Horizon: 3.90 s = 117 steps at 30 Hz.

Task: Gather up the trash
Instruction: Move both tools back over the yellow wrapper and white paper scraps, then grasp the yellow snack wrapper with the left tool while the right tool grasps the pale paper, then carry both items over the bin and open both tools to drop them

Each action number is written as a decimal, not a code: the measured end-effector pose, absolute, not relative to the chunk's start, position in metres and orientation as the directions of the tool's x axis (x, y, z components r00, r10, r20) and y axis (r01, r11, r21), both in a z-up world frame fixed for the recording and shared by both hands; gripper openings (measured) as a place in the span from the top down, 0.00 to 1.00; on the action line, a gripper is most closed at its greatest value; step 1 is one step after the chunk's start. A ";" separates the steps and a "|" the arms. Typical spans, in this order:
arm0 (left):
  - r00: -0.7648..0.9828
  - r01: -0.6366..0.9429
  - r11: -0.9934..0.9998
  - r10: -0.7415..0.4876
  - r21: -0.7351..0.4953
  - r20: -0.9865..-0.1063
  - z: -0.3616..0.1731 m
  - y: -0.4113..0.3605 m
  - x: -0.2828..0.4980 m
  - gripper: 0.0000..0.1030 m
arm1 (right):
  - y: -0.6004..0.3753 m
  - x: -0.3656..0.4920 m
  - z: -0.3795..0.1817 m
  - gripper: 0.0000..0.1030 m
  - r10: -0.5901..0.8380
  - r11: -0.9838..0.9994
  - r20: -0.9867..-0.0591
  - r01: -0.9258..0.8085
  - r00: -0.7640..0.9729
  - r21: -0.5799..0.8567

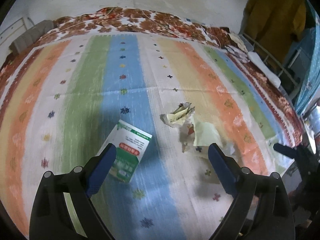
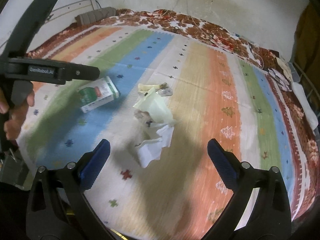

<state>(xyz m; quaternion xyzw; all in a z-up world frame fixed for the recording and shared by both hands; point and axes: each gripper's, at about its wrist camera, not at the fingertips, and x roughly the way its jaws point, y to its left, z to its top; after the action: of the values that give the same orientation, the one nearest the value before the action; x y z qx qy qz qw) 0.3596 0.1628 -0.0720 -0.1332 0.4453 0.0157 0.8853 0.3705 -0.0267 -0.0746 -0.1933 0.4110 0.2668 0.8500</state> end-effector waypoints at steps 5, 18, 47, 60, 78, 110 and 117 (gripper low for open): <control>0.557 -0.080 0.978 -0.118 -0.194 -0.822 -0.079 0.165 0.381 0.12 | -0.016 0.386 -0.086 0.19 0.289 0.764 -0.815 -0.634 0.503 -0.120; 0.528 -0.037 0.964 -0.204 -0.262 -0.824 -0.108 0.167 0.435 0.24 | 0.011 0.424 -0.117 0.39 0.282 0.741 -0.837 -0.661 0.469 -0.120; 0.508 -0.026 0.957 -0.237 -0.289 -0.828 -0.154 0.144 0.486 0.97 | -0.017 0.480 -0.135 1.00 0.294 0.822 -0.845 -0.569 0.446 -0.015; 0.553 -0.153 0.943 -0.168 -0.297 -0.816 -0.132 0.160 0.451 0.99 | -0.021 0.476 -0.123 1.00 0.299 0.822 -0.846 -0.570 0.441 -0.007; 0.485 -0.221 0.958 -0.056 -0.185 -0.873 -0.076 0.148 0.377 0.99 | -0.034 0.428 -0.073 1.00 0.338 0.806 -0.838 -0.591 0.427 0.024; 0.648 -0.210 0.905 -0.155 -0.371 -0.745 0.015 0.092 0.211 0.99 | -0.112 0.293 0.024 1.00 0.488 0.766 -0.757 -0.629 0.435 0.134; 0.690 -0.175 0.900 -0.177 -0.399 -0.701 0.025 0.070 0.174 0.99 | -0.129 0.252 0.038 1.00 0.516 0.758 -0.732 -0.635 0.444 0.149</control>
<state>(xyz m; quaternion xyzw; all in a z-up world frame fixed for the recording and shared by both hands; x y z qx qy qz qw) 0.1743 0.0699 0.0248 -0.2238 0.3934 -0.0004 0.8917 0.2523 -0.1285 0.0377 -0.0736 0.4030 0.3398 0.8466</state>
